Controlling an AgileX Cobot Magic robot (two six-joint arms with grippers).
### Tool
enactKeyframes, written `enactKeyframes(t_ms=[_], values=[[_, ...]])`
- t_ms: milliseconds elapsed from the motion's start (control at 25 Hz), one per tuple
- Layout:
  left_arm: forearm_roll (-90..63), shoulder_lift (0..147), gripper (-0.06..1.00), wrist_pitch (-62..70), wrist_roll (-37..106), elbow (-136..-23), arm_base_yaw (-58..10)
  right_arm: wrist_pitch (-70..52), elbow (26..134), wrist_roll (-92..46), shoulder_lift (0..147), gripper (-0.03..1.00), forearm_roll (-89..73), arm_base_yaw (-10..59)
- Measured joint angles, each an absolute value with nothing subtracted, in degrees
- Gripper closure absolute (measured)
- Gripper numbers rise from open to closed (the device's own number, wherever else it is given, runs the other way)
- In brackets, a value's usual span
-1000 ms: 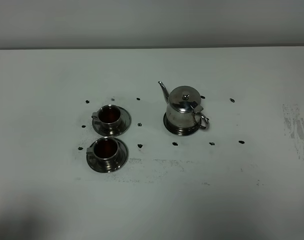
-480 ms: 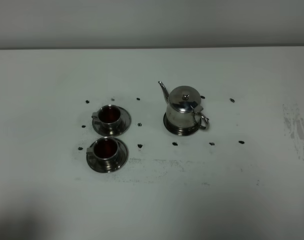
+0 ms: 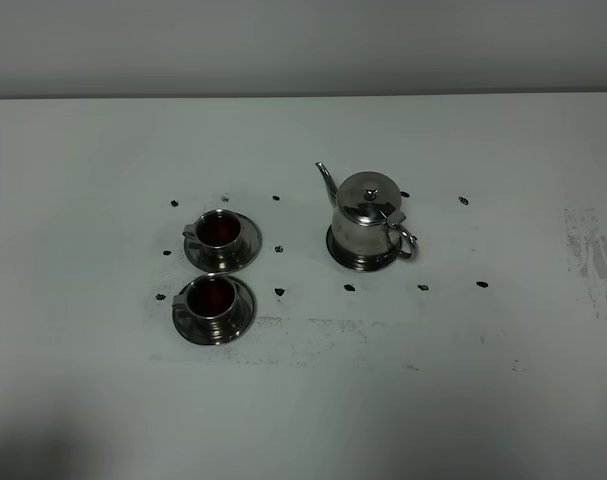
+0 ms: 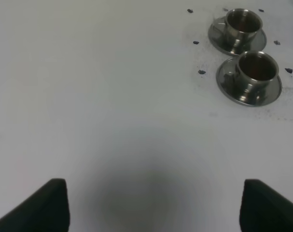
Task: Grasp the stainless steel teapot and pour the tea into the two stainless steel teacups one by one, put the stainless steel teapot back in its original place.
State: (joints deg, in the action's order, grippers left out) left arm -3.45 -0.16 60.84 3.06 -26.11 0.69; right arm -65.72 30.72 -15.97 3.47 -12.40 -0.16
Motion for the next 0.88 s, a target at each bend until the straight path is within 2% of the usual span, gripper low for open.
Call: enactKeyframes(t_ms=[880], values=[[-3.45, -0.16, 0.25, 60.84, 3.11, -26.11, 0.69, -65.72, 30.72, -15.97, 3.47, 0.8, -12.51, -0.16]])
